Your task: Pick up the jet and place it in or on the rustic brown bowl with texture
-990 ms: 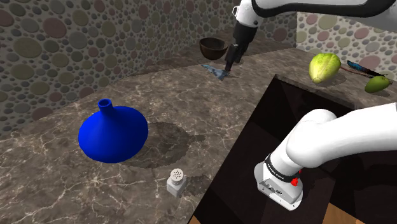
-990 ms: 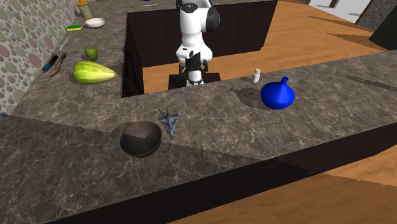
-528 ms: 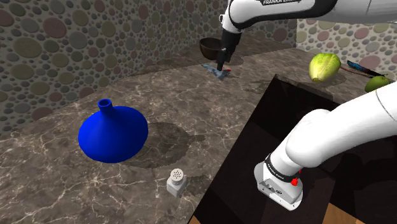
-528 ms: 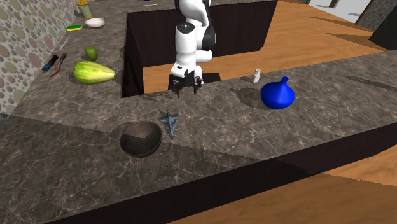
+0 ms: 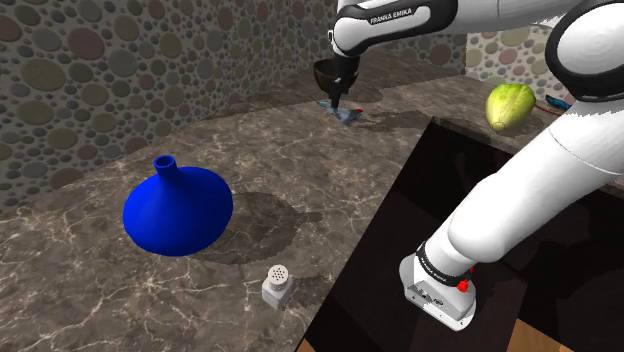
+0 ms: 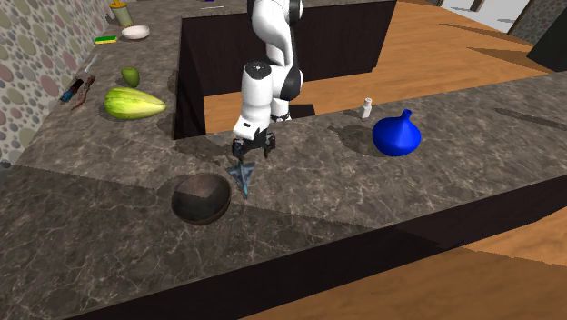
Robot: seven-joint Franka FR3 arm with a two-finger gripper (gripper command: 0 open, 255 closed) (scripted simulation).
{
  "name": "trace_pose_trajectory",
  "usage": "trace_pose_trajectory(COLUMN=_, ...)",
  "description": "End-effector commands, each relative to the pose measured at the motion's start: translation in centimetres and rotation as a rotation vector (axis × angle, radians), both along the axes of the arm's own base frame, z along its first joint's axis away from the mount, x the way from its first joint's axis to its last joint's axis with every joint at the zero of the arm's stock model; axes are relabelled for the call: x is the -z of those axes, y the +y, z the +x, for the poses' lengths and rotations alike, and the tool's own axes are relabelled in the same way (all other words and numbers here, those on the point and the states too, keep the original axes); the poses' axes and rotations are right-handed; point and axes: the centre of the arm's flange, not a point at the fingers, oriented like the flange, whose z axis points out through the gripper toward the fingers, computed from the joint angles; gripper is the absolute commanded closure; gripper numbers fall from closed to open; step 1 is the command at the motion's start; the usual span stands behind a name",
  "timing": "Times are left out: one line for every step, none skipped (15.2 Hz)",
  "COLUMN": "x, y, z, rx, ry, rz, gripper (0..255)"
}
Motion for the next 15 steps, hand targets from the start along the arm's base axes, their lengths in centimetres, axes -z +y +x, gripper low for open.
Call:
trace_pose_trajectory(x=1.3, y=-0.9, z=2.1, rx=-0.021, ry=0.001, rz=-0.024, gripper=0)
trace_pose_trajectory(x=1.9, y=-1.3, z=3.2, rx=-0.031, ry=0.002, rz=-0.036, gripper=0)
trace_pose_trajectory(x=2.4, y=-1.8, z=4.2, rx=-0.041, ry=0.003, rz=-0.047, gripper=0)
trace_pose_trajectory(x=2.4, y=-1.8, z=4.2, rx=-0.041, ry=0.003, rz=-0.047, gripper=0)
trace_pose_trajectory(x=2.9, y=-1.9, z=4.2, rx=-0.041, ry=0.003, rz=-0.047, gripper=0)
trace_pose_trajectory(x=3.5, y=-2.0, z=4.3, rx=-0.041, ry=0.003, rz=-0.047, gripper=0)
trace_pose_trajectory(x=4.0, y=-2.0, z=4.3, rx=-0.041, ry=0.003, rz=-0.047, gripper=0)
trace_pose_trajectory(x=4.5, y=-2.1, z=4.3, rx=-0.041, ry=0.003, rz=-0.047, gripper=0)
trace_pose_trajectory(x=5.0, y=-2.2, z=4.3, rx=-0.041, ry=0.003, rz=-0.047, gripper=0)
trace_pose_trajectory(x=5.5, y=-2.3, z=4.4, rx=-0.041, ry=0.003, rz=-0.047, gripper=0)
trace_pose_trajectory(x=6.4, y=-2.5, z=4.4, rx=-0.041, ry=0.003, rz=-0.047, gripper=0)
trace_pose_trajectory(x=6.4, y=-2.5, z=4.4, rx=-0.041, ry=0.003, rz=-0.047, gripper=0)
trace_pose_trajectory(x=6.4, y=-2.5, z=4.4, rx=-0.041, ry=0.003, rz=-0.047, gripper=0)
trace_pose_trajectory(x=6.4, y=-2.5, z=4.4, rx=-0.041, ry=0.003, rz=-0.047, gripper=0)
trace_pose_trajectory(x=6.4, y=-2.5, z=4.4, rx=-0.041, ry=0.003, rz=-0.047, gripper=0)
